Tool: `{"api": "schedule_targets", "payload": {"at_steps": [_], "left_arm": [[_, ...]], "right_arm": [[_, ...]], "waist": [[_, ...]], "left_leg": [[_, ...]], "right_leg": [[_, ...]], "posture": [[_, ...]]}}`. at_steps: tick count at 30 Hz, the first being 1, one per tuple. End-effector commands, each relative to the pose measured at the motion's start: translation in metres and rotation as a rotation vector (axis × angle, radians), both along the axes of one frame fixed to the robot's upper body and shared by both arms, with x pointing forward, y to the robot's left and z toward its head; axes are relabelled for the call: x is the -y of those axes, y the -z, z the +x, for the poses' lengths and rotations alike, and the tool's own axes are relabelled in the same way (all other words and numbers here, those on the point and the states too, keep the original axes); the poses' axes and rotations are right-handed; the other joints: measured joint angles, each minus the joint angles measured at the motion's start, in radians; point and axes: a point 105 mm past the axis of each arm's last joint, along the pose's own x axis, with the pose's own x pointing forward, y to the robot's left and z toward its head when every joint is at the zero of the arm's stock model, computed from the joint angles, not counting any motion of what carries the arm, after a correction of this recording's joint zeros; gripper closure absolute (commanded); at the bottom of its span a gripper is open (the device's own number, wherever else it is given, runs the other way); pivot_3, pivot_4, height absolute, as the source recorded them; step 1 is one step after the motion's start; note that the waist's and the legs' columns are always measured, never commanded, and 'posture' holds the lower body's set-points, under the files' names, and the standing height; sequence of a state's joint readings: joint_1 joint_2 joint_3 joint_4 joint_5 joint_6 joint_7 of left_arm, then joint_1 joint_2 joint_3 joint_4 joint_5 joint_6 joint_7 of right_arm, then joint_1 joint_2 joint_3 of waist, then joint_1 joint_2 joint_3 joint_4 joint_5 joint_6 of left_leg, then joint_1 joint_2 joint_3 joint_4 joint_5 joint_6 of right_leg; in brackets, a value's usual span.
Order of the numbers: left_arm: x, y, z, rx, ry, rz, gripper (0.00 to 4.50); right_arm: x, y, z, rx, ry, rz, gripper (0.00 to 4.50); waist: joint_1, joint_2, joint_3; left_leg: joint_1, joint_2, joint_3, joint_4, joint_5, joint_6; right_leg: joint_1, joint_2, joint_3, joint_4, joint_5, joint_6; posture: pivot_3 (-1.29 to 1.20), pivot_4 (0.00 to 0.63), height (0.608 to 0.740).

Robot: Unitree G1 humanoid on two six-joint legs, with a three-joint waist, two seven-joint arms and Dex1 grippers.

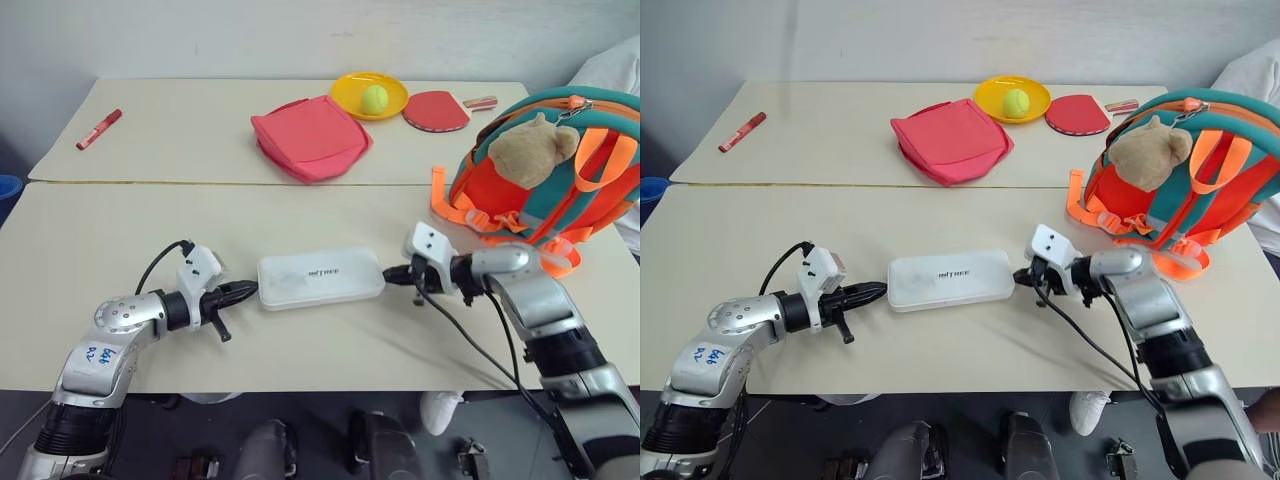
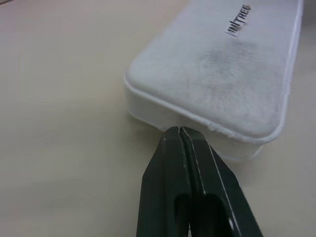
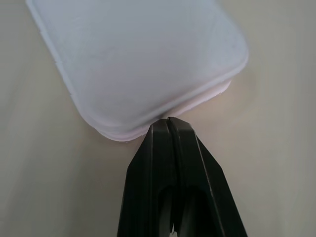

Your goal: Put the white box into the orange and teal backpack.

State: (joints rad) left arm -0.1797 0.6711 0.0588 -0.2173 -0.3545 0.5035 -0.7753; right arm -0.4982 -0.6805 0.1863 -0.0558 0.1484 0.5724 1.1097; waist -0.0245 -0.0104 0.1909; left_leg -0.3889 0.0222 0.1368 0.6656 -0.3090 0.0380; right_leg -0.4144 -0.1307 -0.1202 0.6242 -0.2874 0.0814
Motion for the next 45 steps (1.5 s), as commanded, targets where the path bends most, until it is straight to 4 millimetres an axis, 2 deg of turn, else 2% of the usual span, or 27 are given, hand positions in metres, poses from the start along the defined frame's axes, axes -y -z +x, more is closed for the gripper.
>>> {"api": "schedule_targets", "payload": {"at_steps": [1,6,7,9,11,13,19,22,23,27,31,38,41,45], "left_arm": [[0.012,-0.005,-0.011,0.016,0.082,-0.009,4.46],[0.001,0.003,-0.014,-0.063,0.015,-0.012,4.46],[-0.007,0.007,-0.01,-0.102,-0.05,0.003,4.28],[-0.015,0.012,-0.012,-0.202,-0.068,-0.01,3.91],[-0.019,0.011,-0.018,-0.313,-0.065,-0.077,3.37],[-0.024,0.002,-0.018,-0.393,-0.055,-0.175,2.79],[-0.036,-0.013,0.001,-0.717,-0.122,-0.384,0.92],[-0.025,-0.022,0.021,-0.828,-0.131,-0.541,0.03],[-0.018,-0.021,0.024,-0.86,-0.124,-0.543,0.03],[0.002,-0.006,0.007,-1.044,-0.056,-0.409,0.03],[0.013,-0.004,0.021,-1.098,-0.083,-0.467,0.03],[0.03,0.013,0.011,-1.201,-0.042,-0.463,0.03],[0.036,0.011,0.014,-1.198,-0.032,-0.493,0.03],[0.048,0.002,0.016,-1.201,0.033,-0.522,0.03]], "right_arm": [[-0.004,-0.017,-0.021,0.024,-0.034,0.044,4.5],[0.01,-0.011,-0.035,0.006,0.043,0.043,4.5],[0.016,-0.009,-0.036,0.002,0.064,0.033,4.5],[0.03,-0.002,-0.037,0.002,0.101,-0.01,4.5],[0.041,0.003,-0.037,0.006,0.118,-0.049,4.5],[0.048,0.005,-0.037,0.01,0.127,-0.065,4.5],[0.05,0.012,-0.032,0.019,0.131,-0.064,4.5],[0.046,0.013,-0.025,0.039,0.117,-0.066,4.5],[0.045,0.013,-0.023,0.047,0.109,-0.067,4.5],[0.034,0.01,-0.01,0.075,0.086,-0.061,4.5],[0.021,0.005,0.0,0.086,0.064,-0.048,4.5],[0.01,0.01,-0.013,0.027,0.028,-0.031,4.5],[0.002,0.005,-0.01,0.052,0.025,-0.006,4.5],[-0.006,0.009,-0.015,0.061,0.003,0.001,4.5]], "waist": [[-0.001,0.0,0.0],[0.0,0.0,0.0],[0.001,0.0,0.0],[0.003,0.0,0.0],[0.006,0.0,0.0],[0.007,0.0,0.0],[0.022,-0.001,0.0],[0.023,-0.003,-0.001],[0.023,-0.004,-0.001],[0.015,-0.006,-0.001],[0.014,-0.006,-0.001],[0.023,-0.007,-0.002],[0.023,-0.007,-0.002],[0.025,-0.007,-0.002]], "left_leg": [[0.0,0.0,0.0,0.0,0.0,0.0],[0.001,0.001,0.0,-0.001,-0.001,-0.001],[0.001,0.0,0.0,-0.001,-0.001,-0.001],[0.001,0.0,0.0,-0.001,-0.001,-0.001],[0.001,0.0,-0.001,-0.001,-0.001,-0.001],[0.001,0.0,-0.001,-0.001,-0.001,-0.001],[0.002,0.0,-0.001,0.0,0.0,-0.001],[0.002,-0.001,0.0,0.001,0.0,-0.001],[0.002,-0.001,0.0,0.001,0.0,0.0],[0.002,-0.001,0.001,0.002,0.001,0.0],[0.003,0.0,0.002,0.002,0.001,-0.001],[0.003,-0.001,0.001,0.003,0.002,-0.001],[0.003,-0.001,0.001,0.003,0.002,-0.001],[0.003,-0.002,0.0,0.003,0.002,-0.001]], "right_leg": [[0.0,0.0,0.0,0.0,0.0,0.0],[0.0,0.0,0.0,-0.003,0.0,0.0],[0.0,0.0,0.0,-0.003,0.0,0.0],[0.0,0.0,0.0,-0.003,0.0,0.0],[0.0,0.0,0.0,-0.003,0.0,0.0],[0.0,0.0,0.0,-0.003,0.0,0.0],[0.001,0.001,0.0,-0.002,0.0,0.0],[0.001,0.001,0.0,-0.001,0.0,0.0],[0.002,0.001,0.0,-0.001,0.0,0.0],[0.001,0.002,0.001,0.003,0.0,0.001],[0.001,0.003,0.003,0.003,0.0,0.001],[0.002,0.001,0.002,0.003,0.0,0.001],[0.002,0.001,0.002,0.003,0.0,0.001],[0.003,0.0,0.002,0.003,0.0,0.001]], "posture": [[0.0,0.15,0.74],[0.0,0.15,0.74],[0.0,0.15,0.74],[0.0,0.15,0.74],[0.0,0.15,0.74],[0.0,0.15,0.74],[0.0,0.15,0.74],[0.0,0.15,0.74],[0.0,0.15,0.74],[0.0,0.15,0.74],[0.0,0.15,0.74],[0.0,0.15,0.74],[0.0,0.15,0.74],[0.0,0.15,0.74]]}}
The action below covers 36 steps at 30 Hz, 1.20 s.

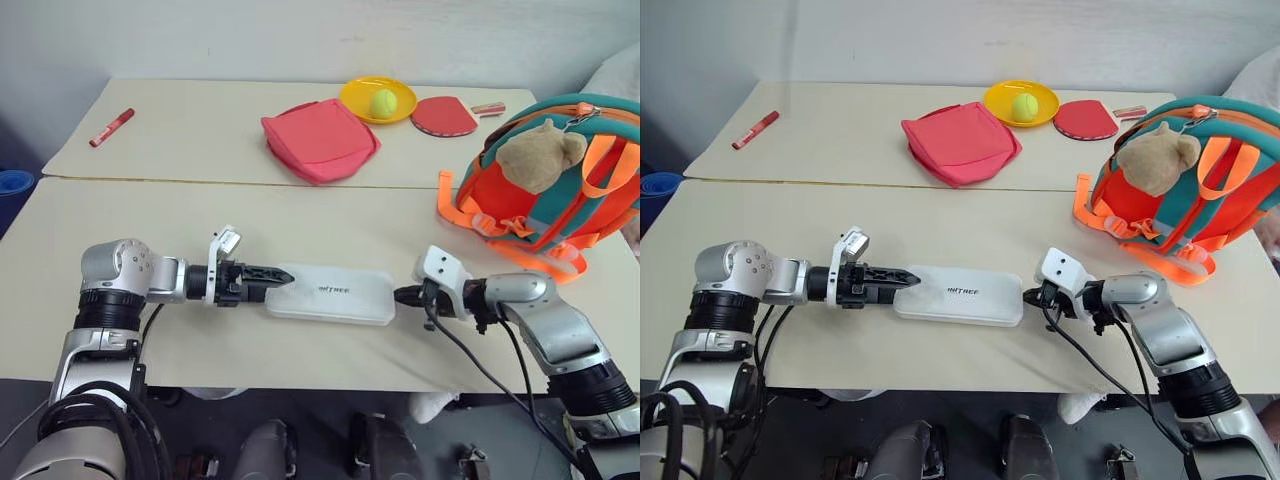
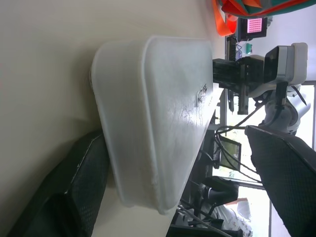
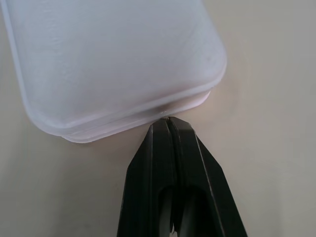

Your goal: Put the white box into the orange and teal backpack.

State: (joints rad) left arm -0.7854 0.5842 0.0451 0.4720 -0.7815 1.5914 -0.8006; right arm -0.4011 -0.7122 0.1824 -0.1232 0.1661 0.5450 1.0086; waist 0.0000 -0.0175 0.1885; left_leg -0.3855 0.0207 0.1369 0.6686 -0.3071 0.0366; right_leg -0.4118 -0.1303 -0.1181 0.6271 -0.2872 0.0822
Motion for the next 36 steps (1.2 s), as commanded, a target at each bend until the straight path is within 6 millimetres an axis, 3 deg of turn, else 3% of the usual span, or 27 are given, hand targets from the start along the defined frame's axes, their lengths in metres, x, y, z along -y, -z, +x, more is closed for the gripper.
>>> {"api": "schedule_targets", "payload": {"at_steps": [1,8,11,16,19,21,23,25,30,33,35,36], "left_arm": [[0.016,0.007,-0.005,-0.068,0.047,-0.029,0.03],[0.028,0.003,-0.006,-0.093,0.077,-0.09,0.03],[0.03,0.0,-0.005,-0.09,0.078,-0.103,0.63],[0.026,-0.008,-0.007,-0.05,0.084,-0.121,2.13],[0.028,-0.013,-0.014,0.091,0.108,-0.128,3.03],[0.028,-0.023,-0.016,0.2,0.112,-0.175,3.24],[0.027,-0.042,-0.021,0.323,0.132,-0.263,3.24],[0.025,-0.045,-0.019,0.44,0.144,-0.235,3.24],[0.025,-0.043,-0.035,0.94,0.369,-0.127,3.24],[0.016,-0.035,-0.049,1.014,0.502,-0.117,3.24],[0.016,-0.038,-0.046,1.102,0.493,-0.138,3.24],[0.016,-0.038,-0.046,1.123,0.498,-0.145,3.24]], "right_arm": [[-0.015,-0.003,-0.006,0.026,-0.058,0.017,4.5],[-0.005,0.0,-0.007,0.031,-0.052,-0.018,4.5],[0.004,0.001,-0.011,0.033,-0.044,-0.031,4.5],[0.019,0.0,-0.025,0.049,-0.028,-0.008,4.5],[0.038,0.004,-0.039,0.022,0.069,0.018,4.5],[0.046,0.003,-0.05,0.011,0.126,0.065,4.5],[0.052,-0.005,-0.061,0.027,0.193,0.164,3.93],[0.064,-0.015,-0.072,0.066,0.259,0.234,3.39],[0.124,-0.034,-0.092,0.239,0.557,0.279,1.7],[0.156,-0.035,-0.107,0.298,0.705,0.345,0.67],[0.174,-0.044,-0.105,0.382,0.764,0.357,0.05],[0.179,-0.05,-0.1,0.412,0.77,0.369,0.02]], "waist": [[0.0,0.0,0.0],[-0.001,0.0,0.0],[0.001,0.0,0.0],[0.003,0.0,0.0],[0.002,0.0,0.0],[0.002,0.0,0.0],[0.007,-0.001,0.0],[0.011,-0.001,0.0],[0.017,0.0,0.0],[0.019,0.0,0.0],[0.019,0.0,0.0],[0.018,0.0,0.0]], "left_leg": [[0.0,0.0,0.0,0.0,0.0,0.0],[0.0,-0.001,0.0,0.0,0.0,0.0],[-0.001,-0.001,-0.001,0.0,0.0,0.0],[-0.001,-0.001,-0.001,0.0,0.0,0.0],[-0.002,-0.001,-0.002,0.0,0.0,0.0],[-0.002,-0.001,-0.002,-0.001,0.0,0.0],[-0.002,-0.001,-0.002,-0.001,0.0,0.0],[-0.002,-0.001,-0.003,0.0,0.0,0.0],[0.0,-0.001,-0.001,-0.003,-0.003,-0.005],[0.0,0.0,0.0,-0.004,-0.003,-0.005],[0.0,0.0,0.0,-0.004,-0.002,-0.003],[0.0,0.0,0.0,-0.004,-0.003,-0.002]], "right_leg": [[0.0,0.0,0.0,0.0,0.0,0.0],[0.0,0.0,0.0,0.0,0.0,0.0],[0.0,-0.001,-0.001,0.0,0.0,0.0],[0.0,-0.001,-0.001,0.0,0.0,0.001],[0.0,-0.001,-0.001,-0.001,0.0,0.001],[0.0,-0.001,-0.001,-0.001,0.0,0.001],[0.0,-0.001,-0.002,-0.002,0.0,0.001],[0.0,0.0,-0.002,-0.004,0.0,0.0],[0.0,-0.001,0.0,-0.006,0.0,0.0],[-0.001,0.001,0.0,-0.007,0.0,0.0],[-0.001,0.001,0.0,-0.007,0.0,-0.001],[-0.001,0.0,0.0,-0.007,0.0,-0.001]], "posture": [[0.0,0.15,0.74],[0.0,0.15,0.74],[0.0,0.15,0.74],[0.0,0.15,0.74],[0.0,0.15,0.74],[0.0,0.15,0.74],[0.0,0.15,0.74],[0.0,0.15,0.74],[0.0,0.15,0.74],[0.0,0.15,0.74],[0.0,0.15,0.74],[0.0,0.15,0.74]]}}
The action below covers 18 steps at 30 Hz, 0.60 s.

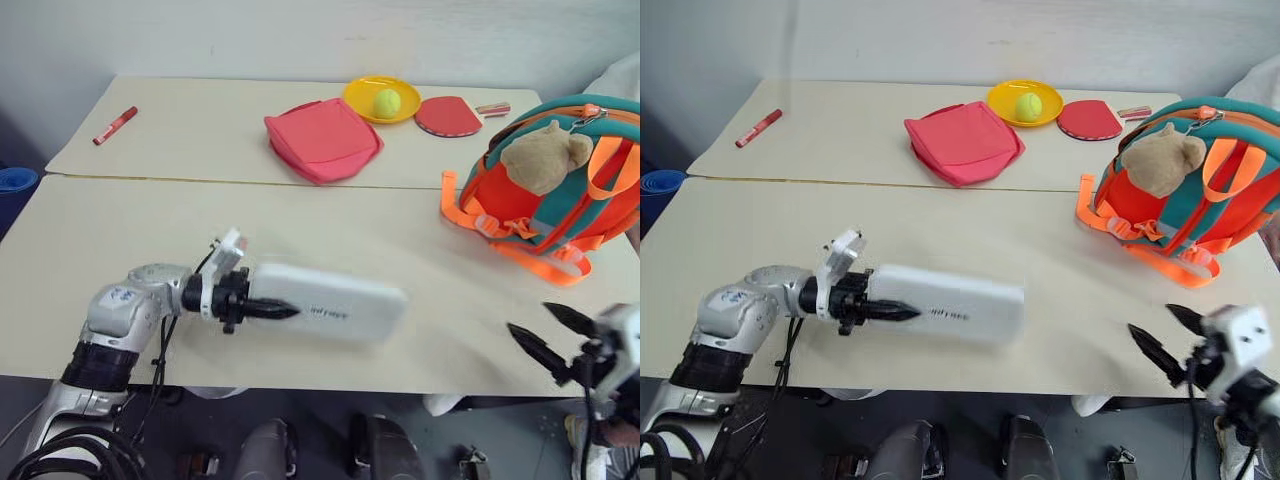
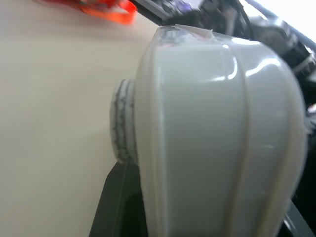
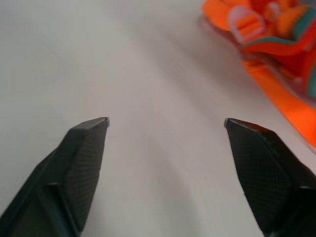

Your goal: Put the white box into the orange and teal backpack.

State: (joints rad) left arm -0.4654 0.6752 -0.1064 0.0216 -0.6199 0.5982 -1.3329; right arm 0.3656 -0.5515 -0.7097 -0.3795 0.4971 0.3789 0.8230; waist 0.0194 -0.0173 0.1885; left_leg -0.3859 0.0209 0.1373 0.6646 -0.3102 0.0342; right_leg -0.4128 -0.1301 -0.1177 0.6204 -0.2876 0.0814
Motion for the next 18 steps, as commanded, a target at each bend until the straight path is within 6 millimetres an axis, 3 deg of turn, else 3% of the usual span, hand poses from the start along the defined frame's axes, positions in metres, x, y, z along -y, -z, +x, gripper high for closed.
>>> {"api": "schedule_targets", "payload": {"at_steps": [1,3,9,13,18], "left_arm": [[0.001,-0.016,-0.002,0.172,0.059,-0.056,3.24],[0.003,-0.016,-0.005,0.194,0.073,-0.066,3.24],[0.011,-0.014,-0.016,0.183,0.079,-0.044,3.24],[0.002,-0.012,-0.024,0.139,0.066,-0.004,3.24],[-0.008,-0.02,-0.028,0.135,-0.016,-0.026,3.24]], "right_arm": [[0.023,-0.032,0.012,0.163,0.056,-0.029,0.02],[0.025,-0.039,0.025,0.18,0.022,-0.045,0.02],[0.028,-0.06,0.092,0.202,-0.078,-0.106,0.02],[0.008,-0.065,0.133,0.23,-0.174,-0.093,0.96],[-0.037,-0.062,0.147,0.229,-0.367,-0.027,2.58]], "waist": [[-0.005,0.0,0.0],[-0.014,0.001,0.0],[-0.029,0.001,0.001],[-0.032,0.003,0.001],[-0.037,0.003,0.002]], "left_leg": [[0.0,0.0,0.001,0.0,0.0,0.001],[0.001,-0.001,0.002,0.0,-0.001,0.002],[0.0,0.0,0.002,0.0,0.003,0.007],[0.0,0.0,0.003,0.001,0.004,0.007],[0.0,0.001,0.002,0.002,0.004,0.007]], "right_leg": [[0.0,-0.001,0.001,0.0,0.001,0.001],[0.0,-0.001,0.002,0.0,0.003,0.002],[0.0,-0.001,0.002,0.0,0.003,0.002],[-0.001,0.0,0.002,0.0,0.002,0.001],[0.0,0.0,0.002,0.002,0.002,0.002]], "posture": [[0.0,0.15,0.74],[0.0,0.15,0.74],[0.0,0.15,0.74],[0.0,0.15,0.74],[0.0,0.15,0.74]]}}
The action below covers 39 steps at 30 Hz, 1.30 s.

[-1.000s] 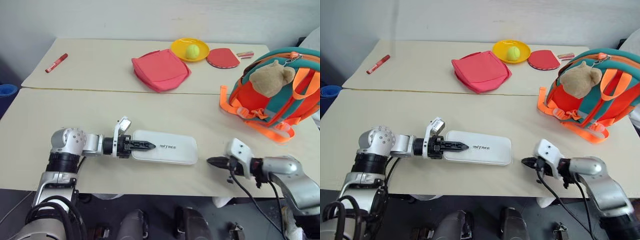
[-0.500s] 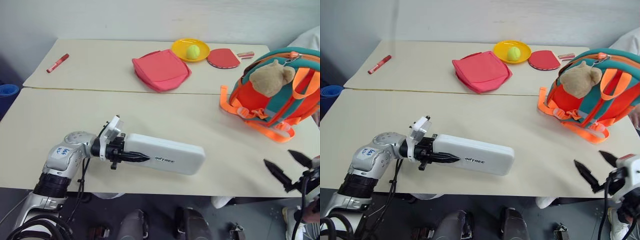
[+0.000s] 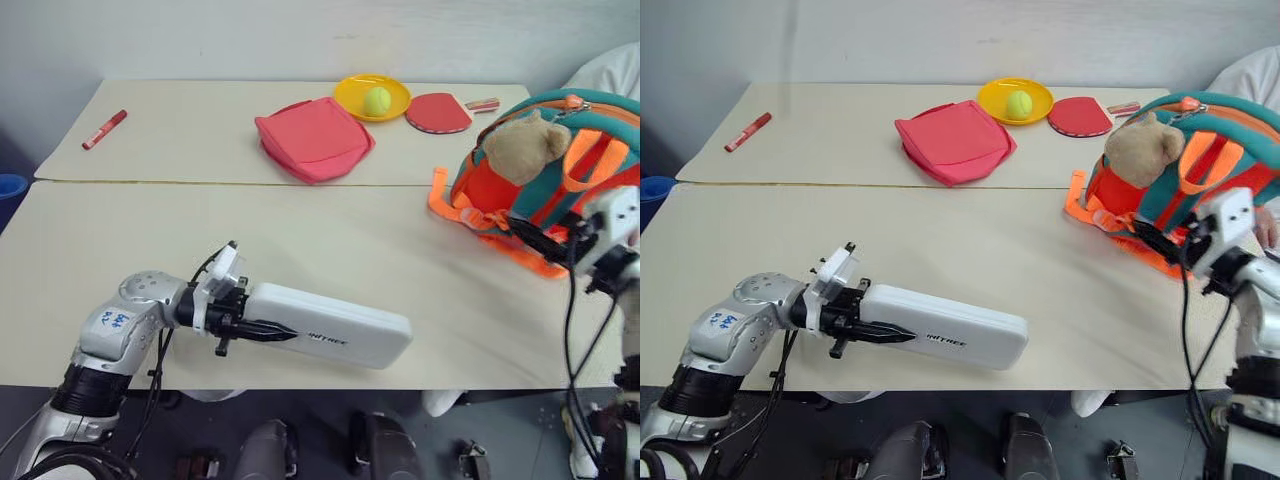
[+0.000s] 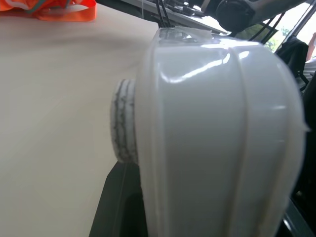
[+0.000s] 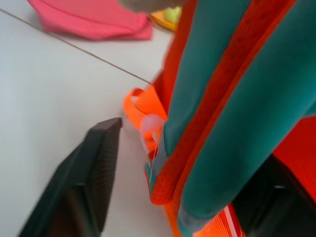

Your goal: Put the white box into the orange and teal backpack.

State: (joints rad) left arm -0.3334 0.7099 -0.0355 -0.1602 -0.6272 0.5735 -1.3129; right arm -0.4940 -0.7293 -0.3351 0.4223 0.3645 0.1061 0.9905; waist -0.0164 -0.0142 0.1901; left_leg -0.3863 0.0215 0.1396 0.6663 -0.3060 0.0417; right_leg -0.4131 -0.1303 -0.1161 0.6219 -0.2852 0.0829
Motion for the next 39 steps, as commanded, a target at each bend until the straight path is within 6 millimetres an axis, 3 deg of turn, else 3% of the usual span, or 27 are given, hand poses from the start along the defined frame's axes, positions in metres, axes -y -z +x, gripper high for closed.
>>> {"api": "schedule_targets", "payload": {"at_steps": [1,3,6,9,11,13,16,18,21,25,31,36,39], "left_arm": [[-0.005,-0.017,-0.005,0.044,-0.037,-0.049,3.24],[-0.008,-0.018,-0.005,0.039,-0.071,-0.061,3.24],[-0.015,-0.022,-0.001,0.04,-0.145,-0.103,3.24],[-0.025,-0.029,0.001,0.026,-0.201,-0.148,3.24],[-0.04,-0.035,0.004,0.009,-0.262,-0.181,3.24],[-0.051,-0.038,0.006,0.003,-0.306,-0.195,3.24],[-0.077,-0.048,0.017,-0.088,-0.439,-0.28,3.24],[-0.089,-0.057,0.019,-0.11,-0.492,-0.333,3.24],[-0.1,-0.066,0.015,-0.109,-0.519,-0.343,3.24],[-0.108,-0.077,0.011,-0.018,-0.521,-0.325,3.24],[-0.099,-0.104,0.007,0.081,-0.449,-0.378,3.24],[-0.085,-0.119,0.003,0.111,-0.367,-0.405,3.24],[-0.066,-0.118,0.005,0.128,-0.288,-0.339,3.24]], "right_arm": [[-0.027,-0.003,0.003,0.028,-0.12,-0.006,2.88],[-0.04,-0.004,0.006,0.045,-0.158,-0.005,3.66],[-0.067,-0.01,0.009,0.093,-0.226,-0.001,4.44],[-0.098,-0.016,0.005,0.128,-0.321,0.001,4.47],[-0.134,-0.028,-0.008,0.151,-0.456,0.028,4.47],[-0.154,-0.035,-0.021,0.154,-0.546,0.064,4.47],[-0.196,-0.048,-0.064,0.098,-0.774,0.226,4.47],[-0.21,-0.047,-0.092,0.027,-0.892,0.257,4.47],[-0.215,-0.042,-0.129,-0.121,-1.019,0.286,4.47],[-0.199,-0.034,-0.161,-0.316,-1.078,0.248,4.47],[-0.162,-0.026,-0.147,-0.412,-0.928,0.166,4.47],[-0.158,-0.022,-0.137,-0.407,-0.89,0.149,4.47],[-0.157,-0.017,-0.137,-0.423,-0.892,0.132,4.47]], "waist": [[-0.003,0.0,0.0],[-0.005,0.0,0.0],[-0.009,0.0,0.0],[-0.013,0.0,0.0],[-0.018,0.001,0.001],[-0.021,0.002,0.001],[-0.018,0.002,0.001],[-0.016,0.002,0.001],[-0.011,0.002,0.001],[-0.001,0.001,0.001],[0.017,0.0,0.001],[0.017,0.0,0.001],[0.017,0.0,0.001]], "left_leg": [[0.0,0.0,0.0,0.0,0.0,0.0],[0.0,0.0,0.0,0.0,0.0,0.0],[0.0,0.0,-0.001,0.0,0.0,0.0],[-0.001,0.0,-0.001,0.0,0.0,0.0],[-0.001,0.001,-0.001,0.0,0.0,-0.002],[-0.001,0.003,0.0,-0.001,-0.001,-0.003],[-0.001,0.004,-0.001,-0.001,-0.001,-0.005],[-0.001,0.006,-0.002,-0.001,-0.001,-0.006],[-0.002,0.006,-0.002,-0.001,-0.002,-0.006],[-0.002,0.003,-0.004,0.0,-0.005,-0.004],[-0.001,0.001,-0.004,0.0,-0.007,-0.004],[-0.001,0.001,-0.004,-0.001,-0.006,-0.003],[-0.002,0.001,-0.003,-0.001,-0.006,-0.003]], "right_leg": [[0.0,0.0,0.0,0.0,0.0,0.0],[0.0,0.0,0.0,0.002,0.0,0.0],[0.0,-0.001,0.0,0.002,0.0,0.001],[0.0,0.0,-0.001,0.002,0.0,0.001],[0.0,0.0,0.0,0.002,0.0,0.0],[-0.001,0.002,0.0,0.003,0.0,0.0],[-0.001,0.004,0.0,0.003,-0.001,-0.001],[-0.001,0.005,-0.001,0.003,-0.001,-0.003],[-0.002,0.005,-0.001,0.002,-0.002,-0.003],[0.0,0.0,-0.002,-0.001,-0.002,-0.003],[0.0,-0.002,-0.002,-0.003,-0.001,-0.002],[0.0,-0.001,-0.003,-0.003,-0.001,-0.002],[0.0,0.0,-0.003,-0.003,-0.001,-0.002]], "posture": [[0.0,0.15,0.74],[0.0,0.15,0.74],[0.0,0.15,0.74],[0.0,0.15,0.74],[0.0,0.15,0.74],[0.0,0.15,0.74],[0.0,0.15,0.74],[0.0,0.15,0.74],[0.0,0.15,0.74],[0.0,0.15,0.74],[0.0,0.15,0.74],[0.0,0.15,0.74],[0.0,0.15,0.74]]}}
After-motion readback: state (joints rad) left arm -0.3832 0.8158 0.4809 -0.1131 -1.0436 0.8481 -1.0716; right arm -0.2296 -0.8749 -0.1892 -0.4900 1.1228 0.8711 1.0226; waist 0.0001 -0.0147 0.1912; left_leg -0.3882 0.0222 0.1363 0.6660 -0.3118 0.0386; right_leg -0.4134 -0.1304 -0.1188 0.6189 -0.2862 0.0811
